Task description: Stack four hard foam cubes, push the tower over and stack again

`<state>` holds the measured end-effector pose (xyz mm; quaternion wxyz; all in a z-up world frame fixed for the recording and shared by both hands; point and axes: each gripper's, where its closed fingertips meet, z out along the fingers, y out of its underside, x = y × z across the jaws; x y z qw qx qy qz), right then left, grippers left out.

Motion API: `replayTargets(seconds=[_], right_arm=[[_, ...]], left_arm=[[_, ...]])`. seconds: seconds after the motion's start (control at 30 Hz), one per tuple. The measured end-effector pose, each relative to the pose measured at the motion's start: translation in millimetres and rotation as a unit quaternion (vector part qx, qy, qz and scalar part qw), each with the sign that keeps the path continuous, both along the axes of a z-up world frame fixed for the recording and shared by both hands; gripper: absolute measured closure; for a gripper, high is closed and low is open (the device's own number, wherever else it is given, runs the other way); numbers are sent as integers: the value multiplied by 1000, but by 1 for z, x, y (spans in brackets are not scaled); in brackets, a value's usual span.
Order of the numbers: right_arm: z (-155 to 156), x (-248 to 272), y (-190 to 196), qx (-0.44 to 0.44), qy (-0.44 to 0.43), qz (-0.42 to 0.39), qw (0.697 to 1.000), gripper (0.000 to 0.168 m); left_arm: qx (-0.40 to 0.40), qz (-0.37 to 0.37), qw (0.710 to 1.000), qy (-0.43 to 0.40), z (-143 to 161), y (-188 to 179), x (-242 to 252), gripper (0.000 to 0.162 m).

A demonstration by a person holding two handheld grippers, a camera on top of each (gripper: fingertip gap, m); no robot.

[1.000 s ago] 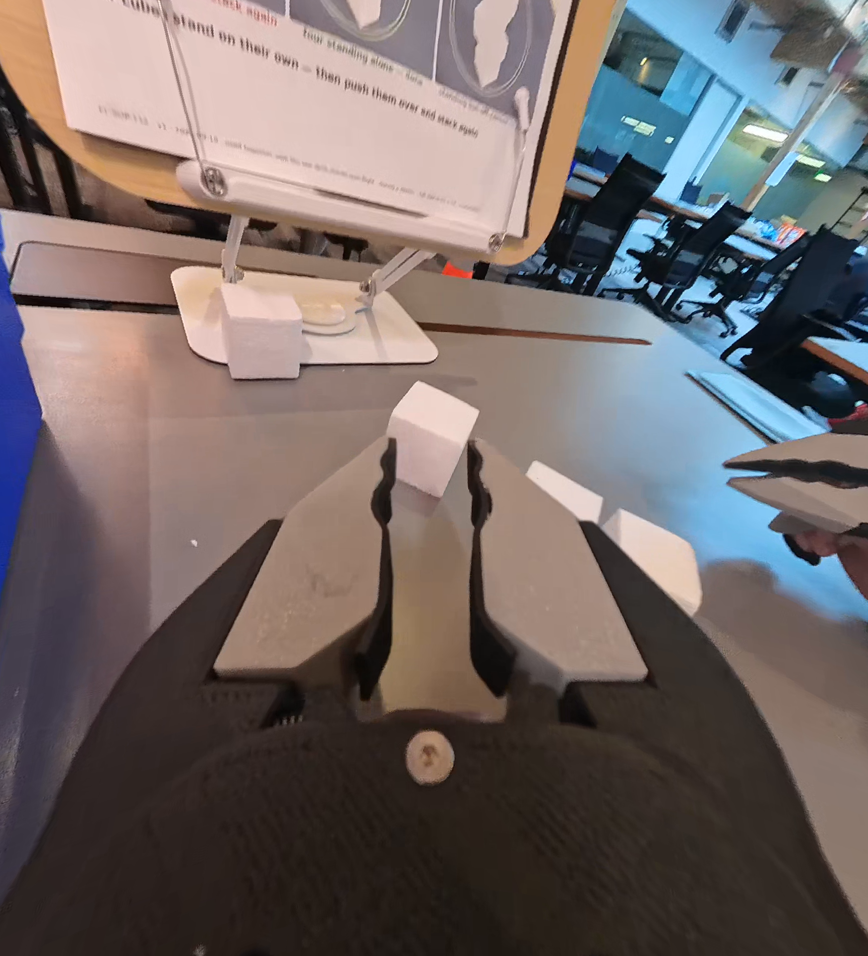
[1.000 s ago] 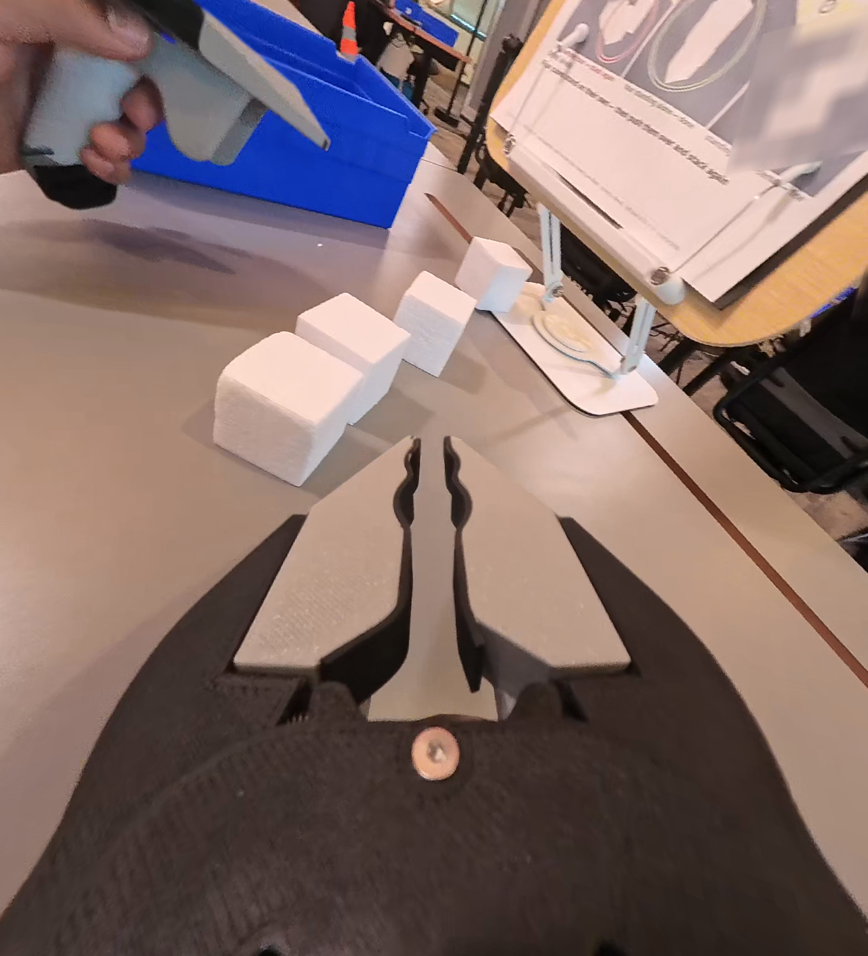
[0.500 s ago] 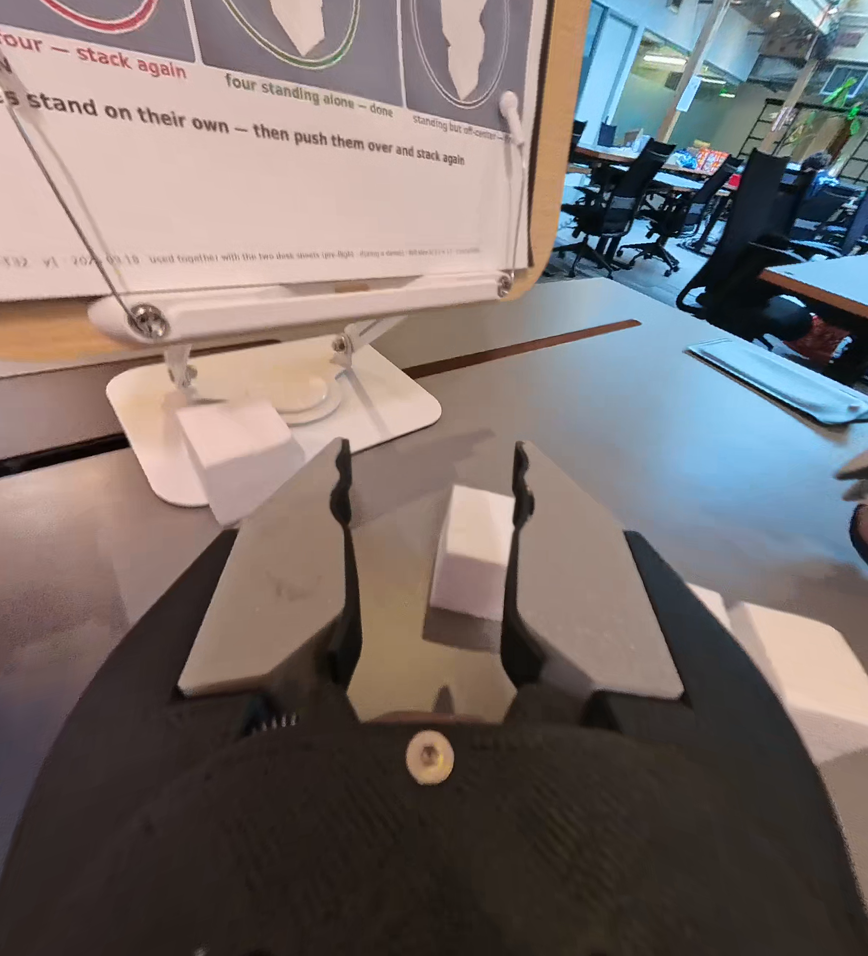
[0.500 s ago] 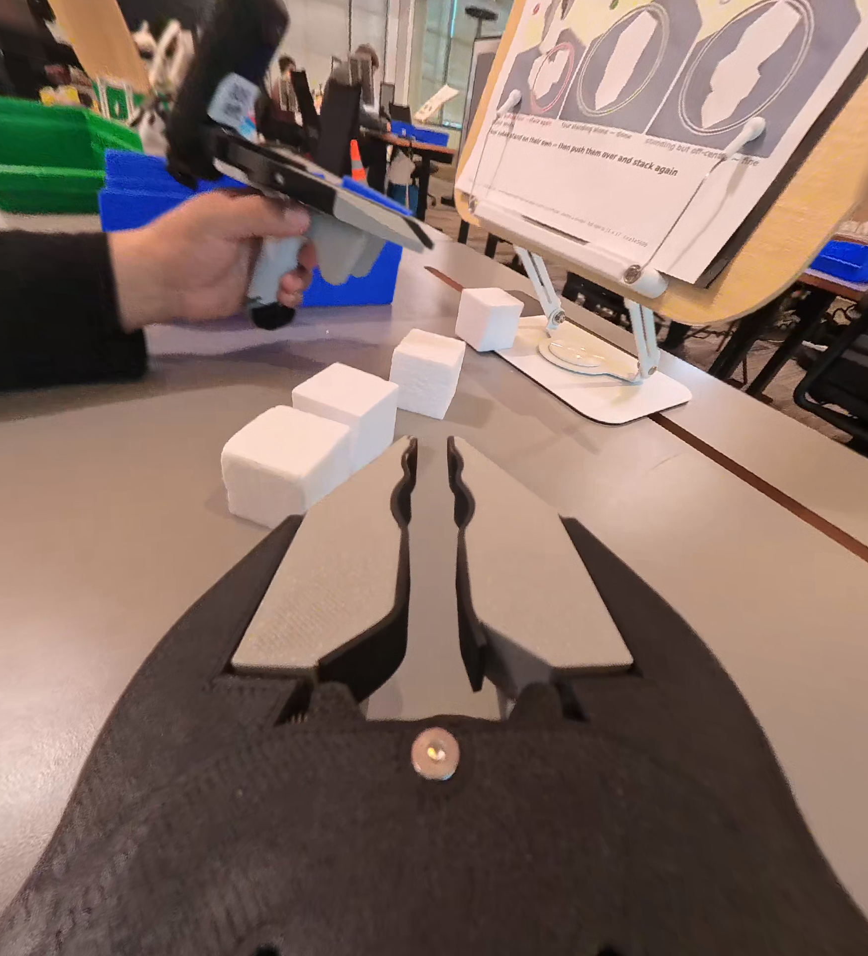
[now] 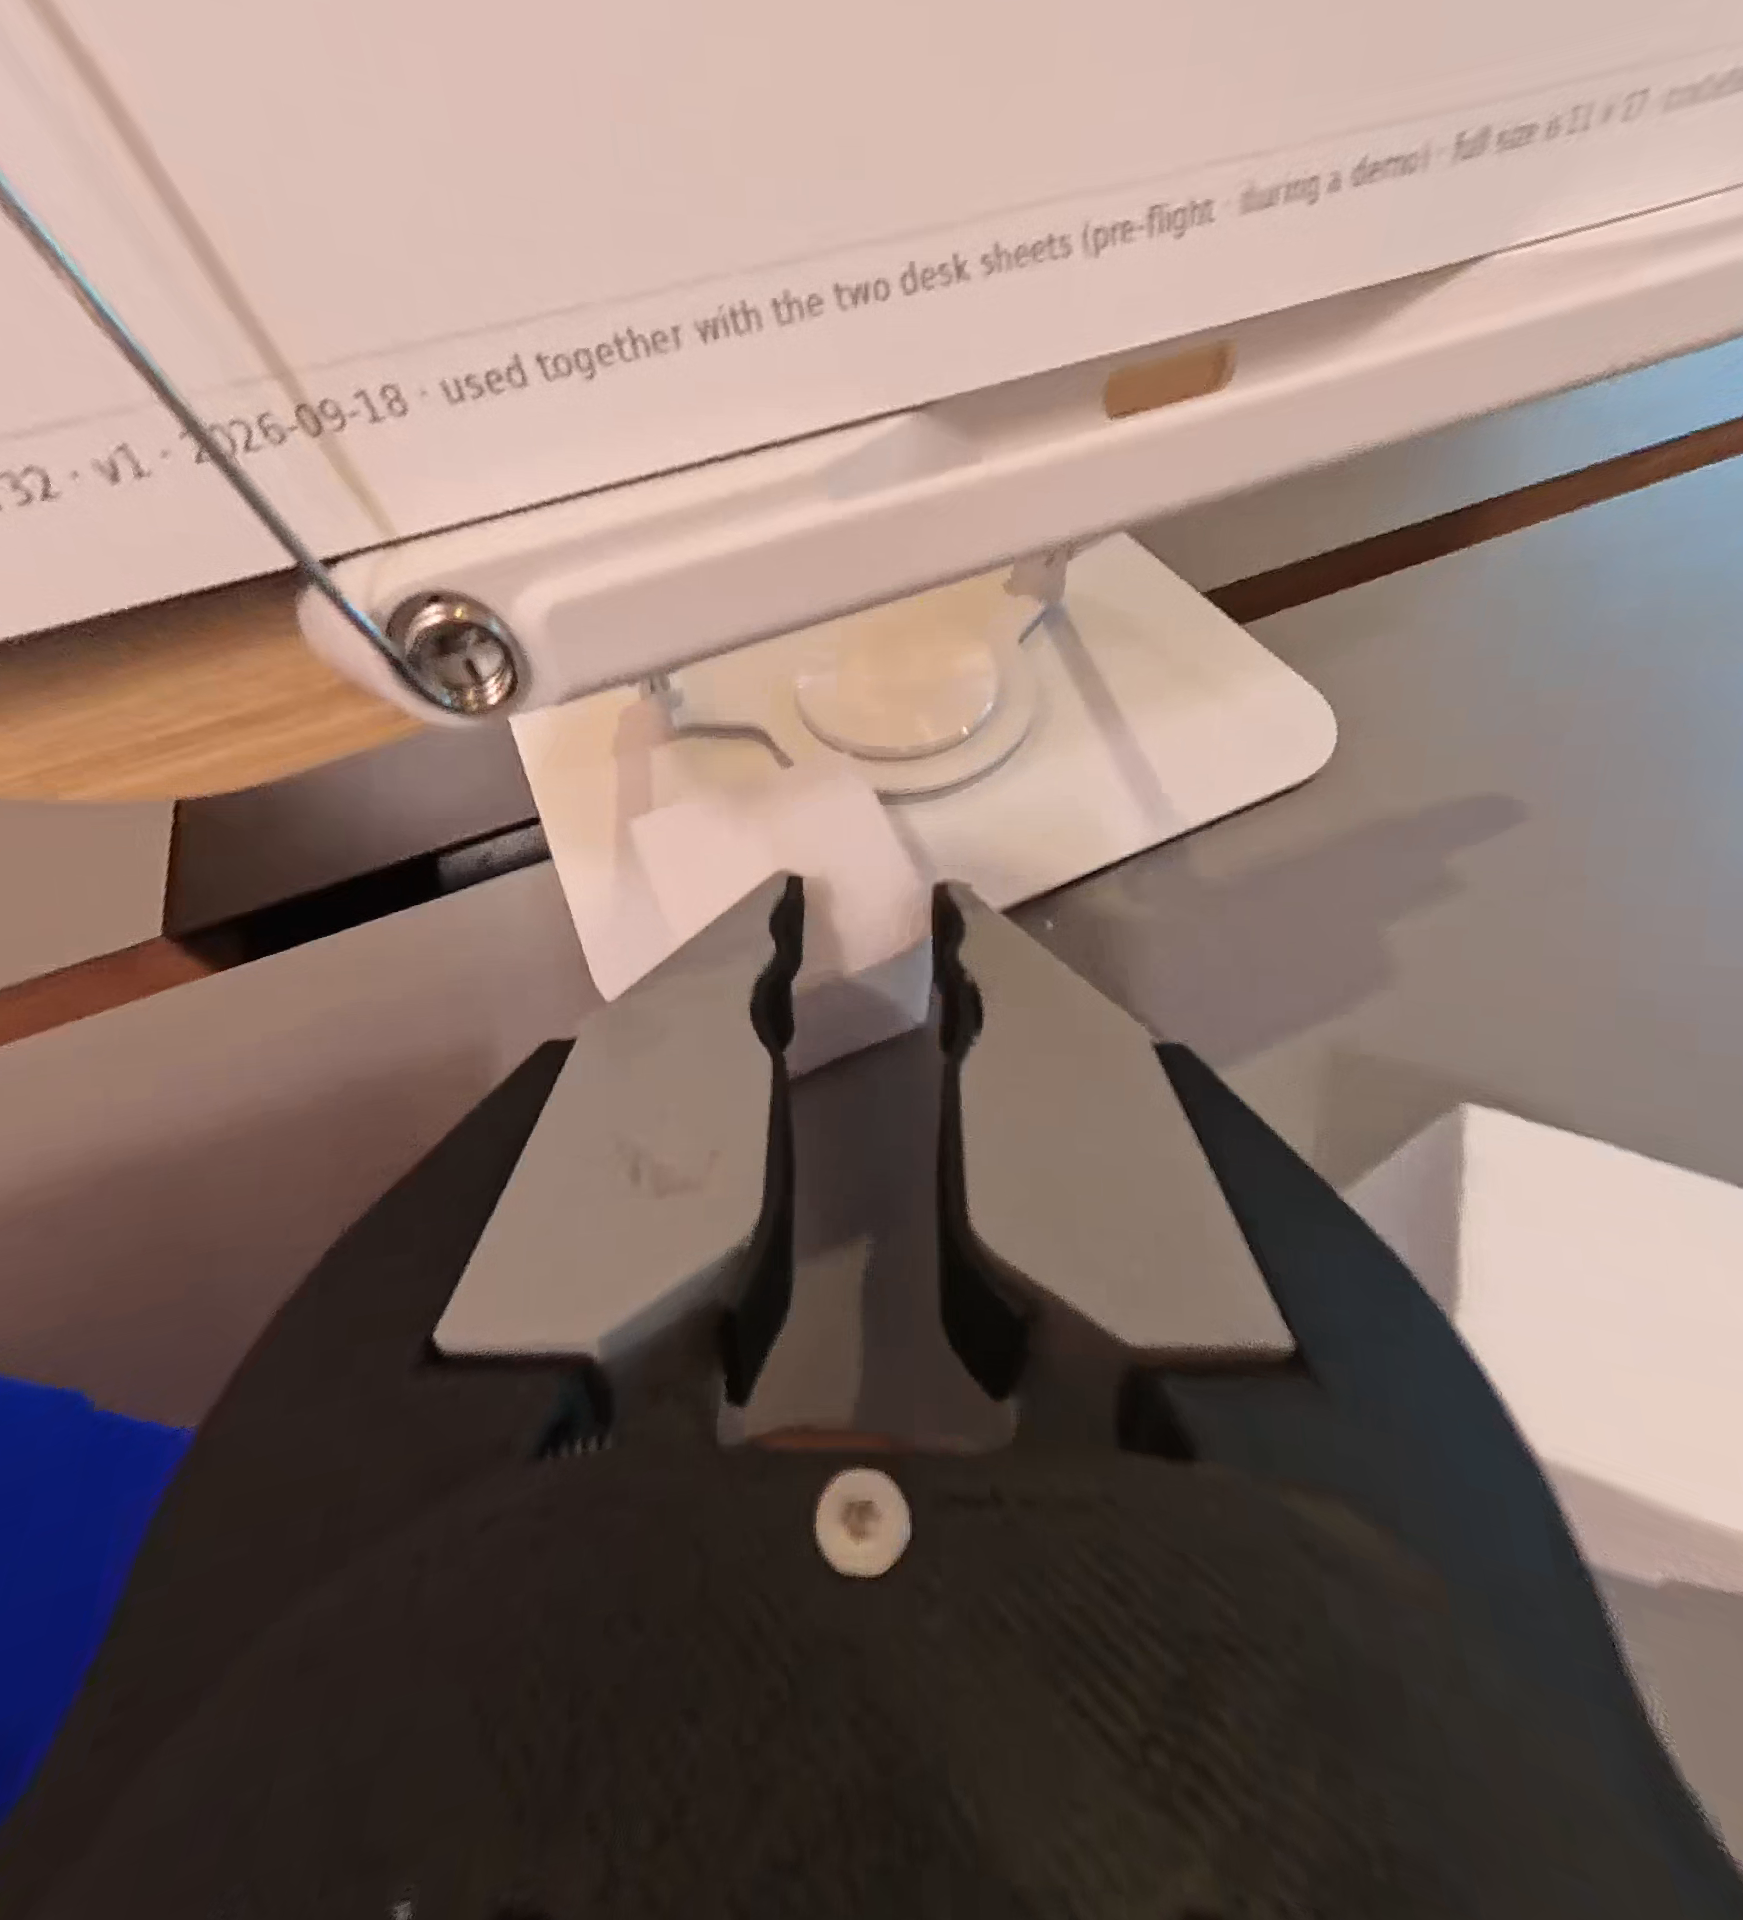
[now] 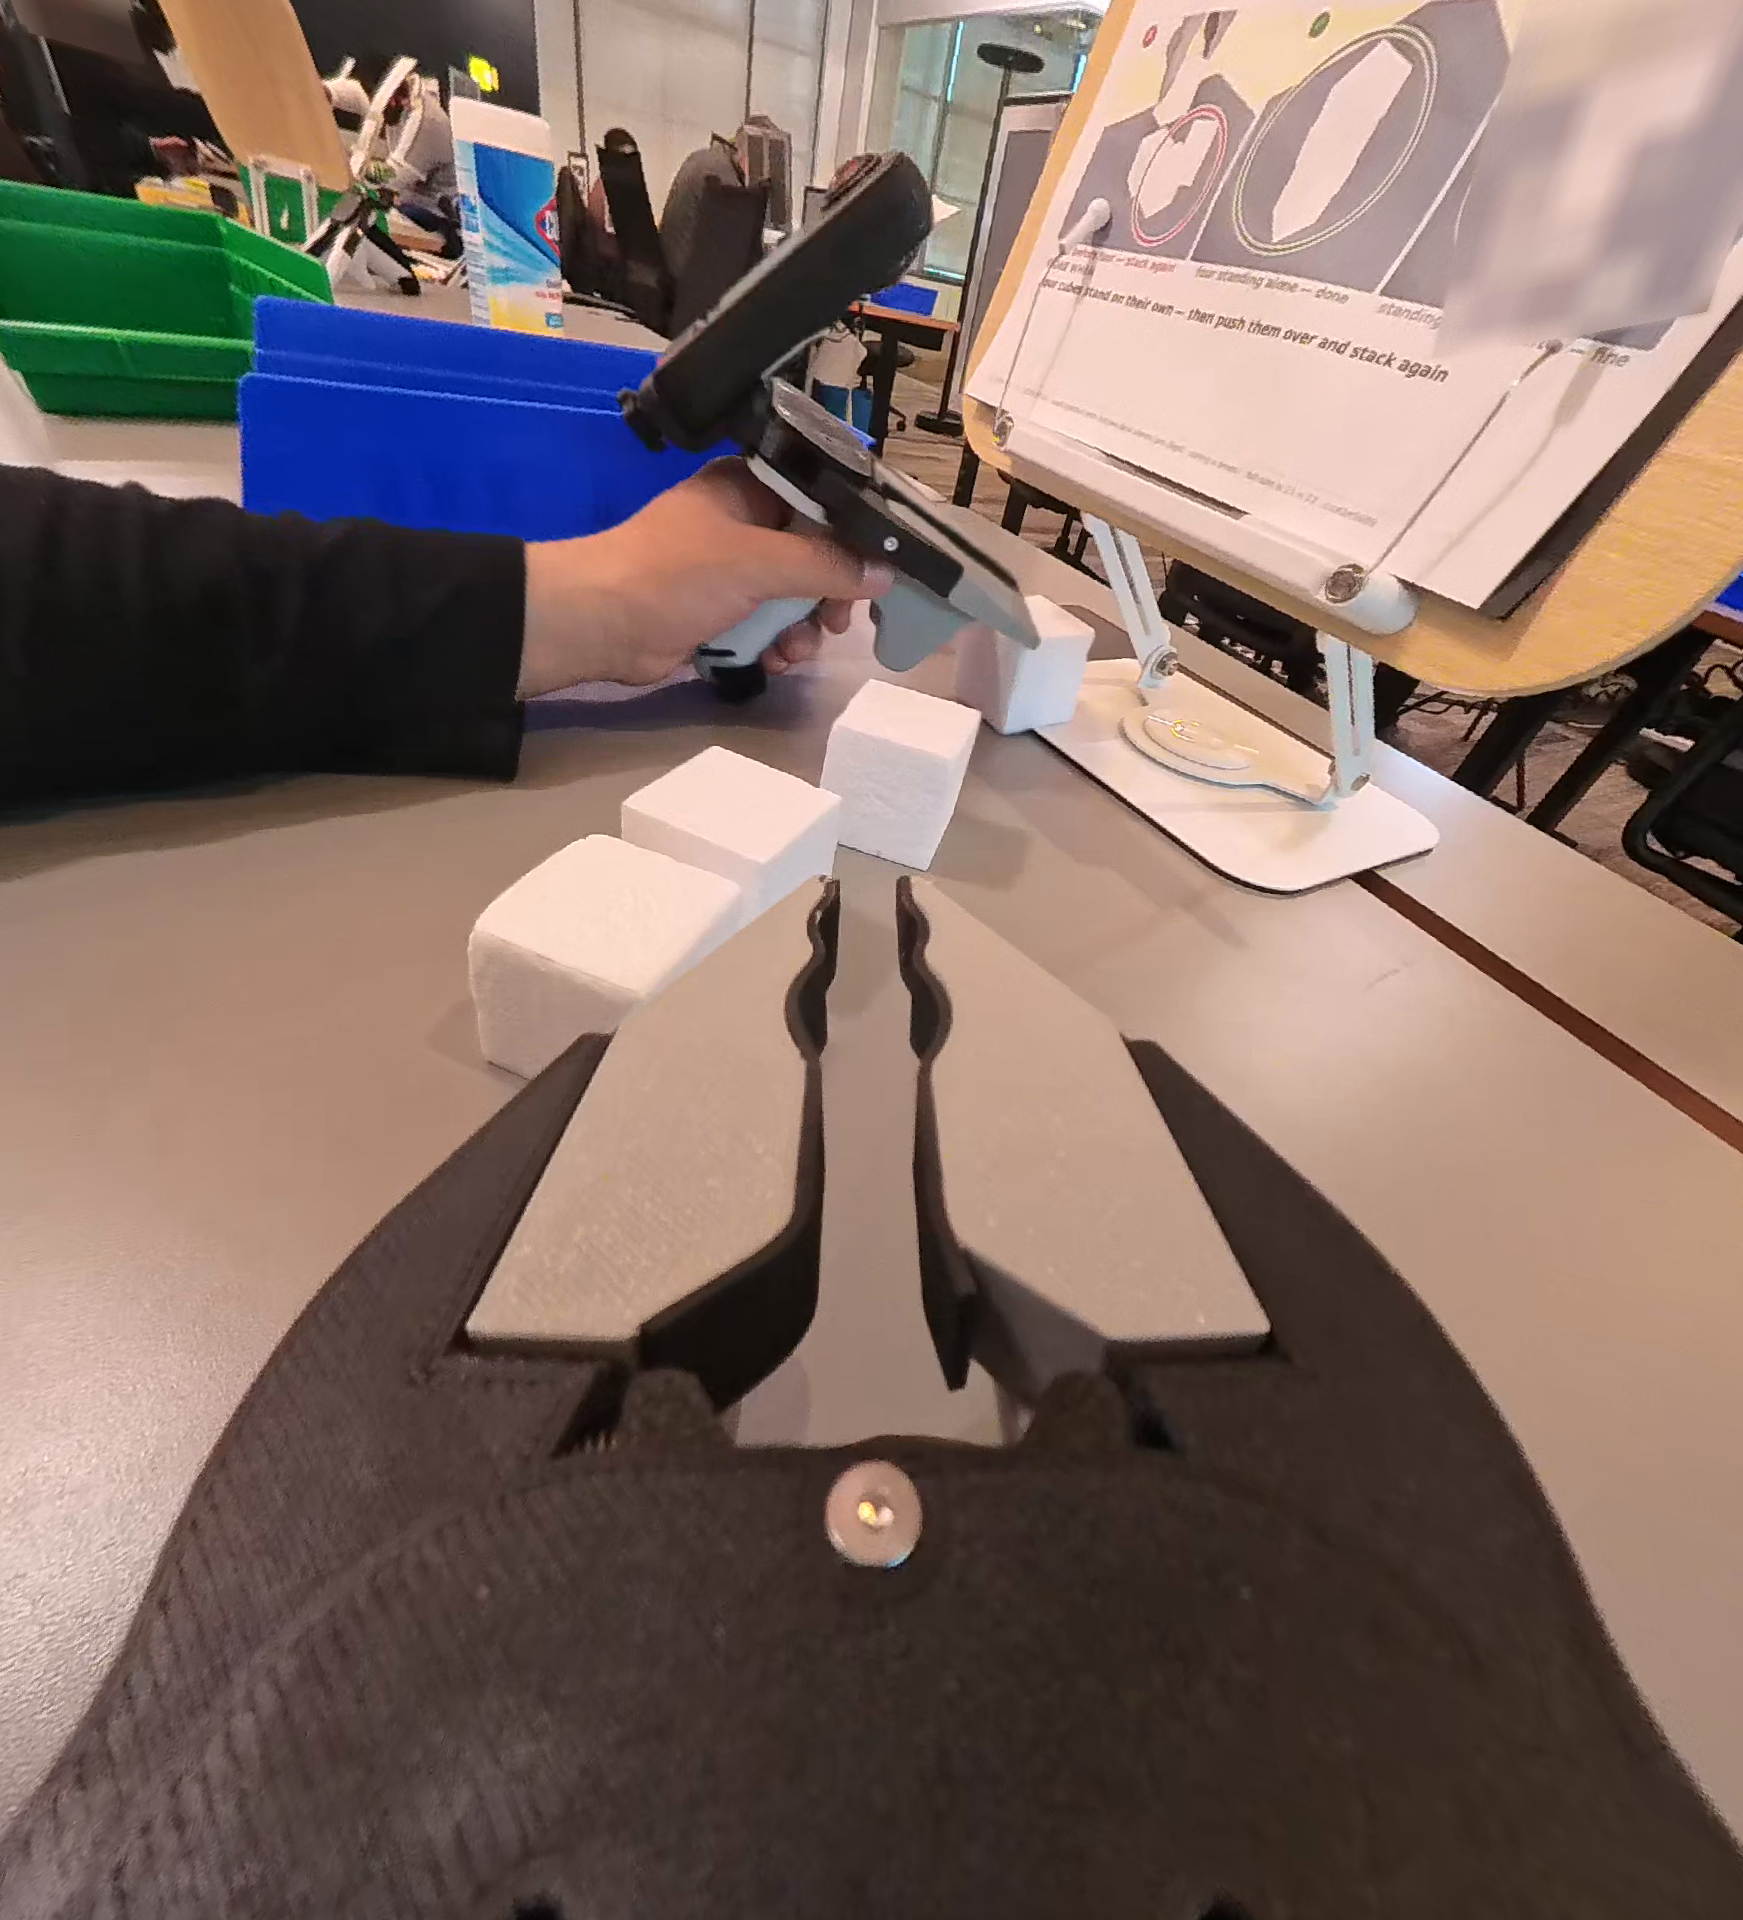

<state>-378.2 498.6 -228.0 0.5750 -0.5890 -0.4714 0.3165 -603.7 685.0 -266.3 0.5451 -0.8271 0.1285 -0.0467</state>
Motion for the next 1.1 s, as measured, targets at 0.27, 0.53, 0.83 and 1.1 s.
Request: replayTargets(seconds=[0.27,0.53,0.83,1.1], right_arm=[[9,7,-2,6,15,-6,1000,162],[15,17,-9,10,25,-19,999,162],[8,17,-14,22,4,-24,999,162],[6,18,-16,18,1,-24,1000,162]], left_arm=[[-228,-81,965,-98,-42,-82,34,162],[-112,-54,981,-151,-8,-120,37,151],[-92,-66,986,-123,-13,-144,55,151],[-119,-153,979,-59,-15,-172,78,162]])
